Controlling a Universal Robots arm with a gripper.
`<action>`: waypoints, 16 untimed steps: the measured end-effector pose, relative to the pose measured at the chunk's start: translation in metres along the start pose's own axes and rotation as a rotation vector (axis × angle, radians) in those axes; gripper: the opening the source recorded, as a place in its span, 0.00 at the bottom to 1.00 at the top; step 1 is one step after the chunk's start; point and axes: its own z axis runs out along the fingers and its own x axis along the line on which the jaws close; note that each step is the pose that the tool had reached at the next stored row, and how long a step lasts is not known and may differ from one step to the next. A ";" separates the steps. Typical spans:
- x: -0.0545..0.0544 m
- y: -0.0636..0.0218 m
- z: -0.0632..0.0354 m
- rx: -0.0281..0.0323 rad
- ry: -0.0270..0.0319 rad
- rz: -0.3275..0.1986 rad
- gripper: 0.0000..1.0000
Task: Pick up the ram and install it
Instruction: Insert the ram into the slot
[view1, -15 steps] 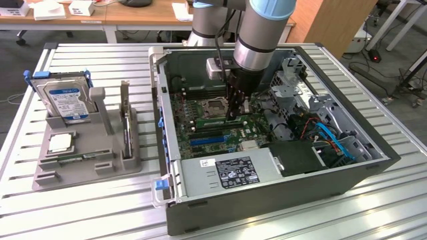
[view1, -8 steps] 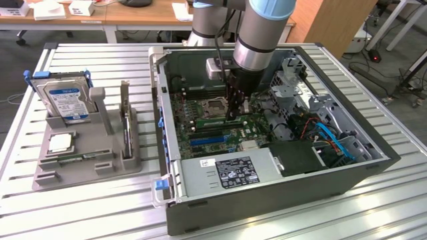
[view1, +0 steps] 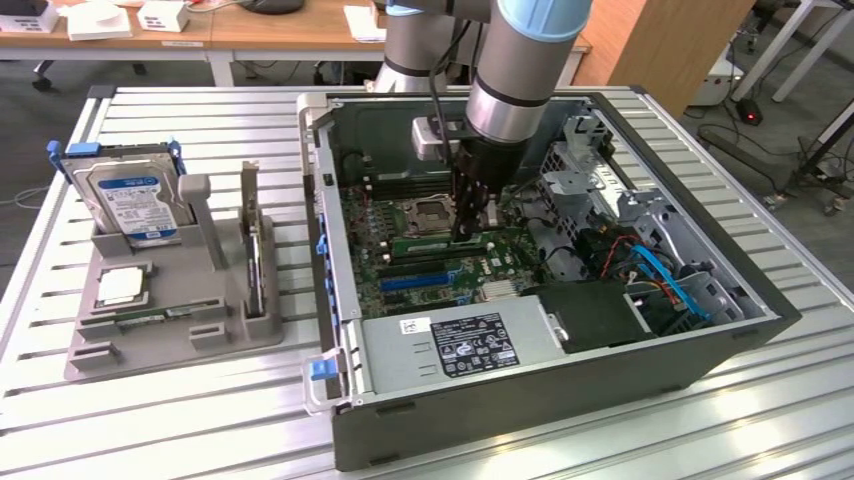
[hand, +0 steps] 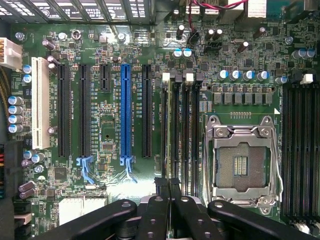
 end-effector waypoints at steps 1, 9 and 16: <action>0.000 0.0000 0.0000 0.0000 0.0000 0.000 0.11; -0.001 0.0000 0.0011 0.0000 0.0000 0.000 0.11; -0.001 -0.0007 0.0011 0.0000 -0.0001 0.000 0.11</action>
